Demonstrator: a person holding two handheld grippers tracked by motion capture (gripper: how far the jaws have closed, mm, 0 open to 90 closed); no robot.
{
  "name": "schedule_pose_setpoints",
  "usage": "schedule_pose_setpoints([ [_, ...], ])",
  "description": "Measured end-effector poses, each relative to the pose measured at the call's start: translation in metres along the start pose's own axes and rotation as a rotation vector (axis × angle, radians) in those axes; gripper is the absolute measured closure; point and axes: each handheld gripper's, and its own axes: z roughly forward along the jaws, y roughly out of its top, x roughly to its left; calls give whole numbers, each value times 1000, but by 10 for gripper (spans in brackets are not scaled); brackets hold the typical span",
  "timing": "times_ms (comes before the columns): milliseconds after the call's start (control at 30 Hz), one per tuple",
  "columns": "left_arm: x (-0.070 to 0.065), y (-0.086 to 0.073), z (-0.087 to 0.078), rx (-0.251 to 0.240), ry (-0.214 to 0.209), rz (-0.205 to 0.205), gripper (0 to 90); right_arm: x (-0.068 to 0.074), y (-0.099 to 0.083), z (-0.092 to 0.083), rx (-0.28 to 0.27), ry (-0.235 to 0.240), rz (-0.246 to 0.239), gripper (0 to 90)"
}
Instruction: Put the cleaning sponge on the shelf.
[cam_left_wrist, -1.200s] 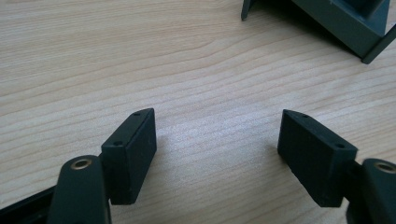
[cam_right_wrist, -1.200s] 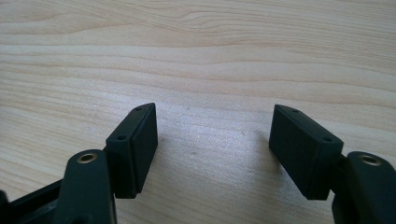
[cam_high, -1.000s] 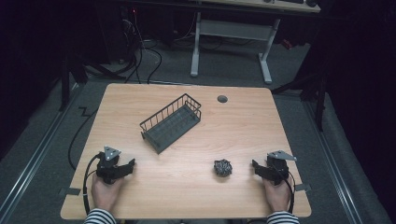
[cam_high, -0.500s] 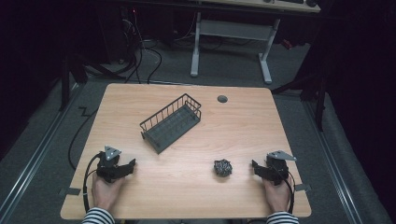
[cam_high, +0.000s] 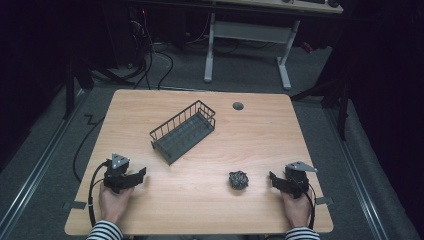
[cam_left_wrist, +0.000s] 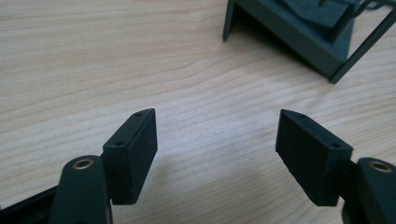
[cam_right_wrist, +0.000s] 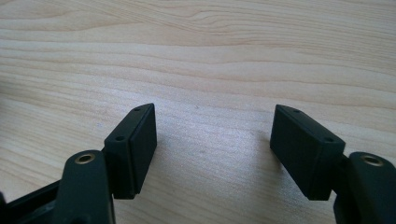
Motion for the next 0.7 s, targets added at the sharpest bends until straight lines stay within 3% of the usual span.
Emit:
schedule_pose_setpoints([
  [133,-2,9,-4,-1,-37,-11,286,0,0,0,0,0,0,318],
  [300,-5,20,-6,4,-53,12,275,0,0,0,0,0,1,318],
  [433,-5,29,-12,-20,-91,-20,263,0,0,0,0,0,0,317],
  [700,-7,56,-25,-65,-114,-26,229,0,0,0,0,0,0,317],
])
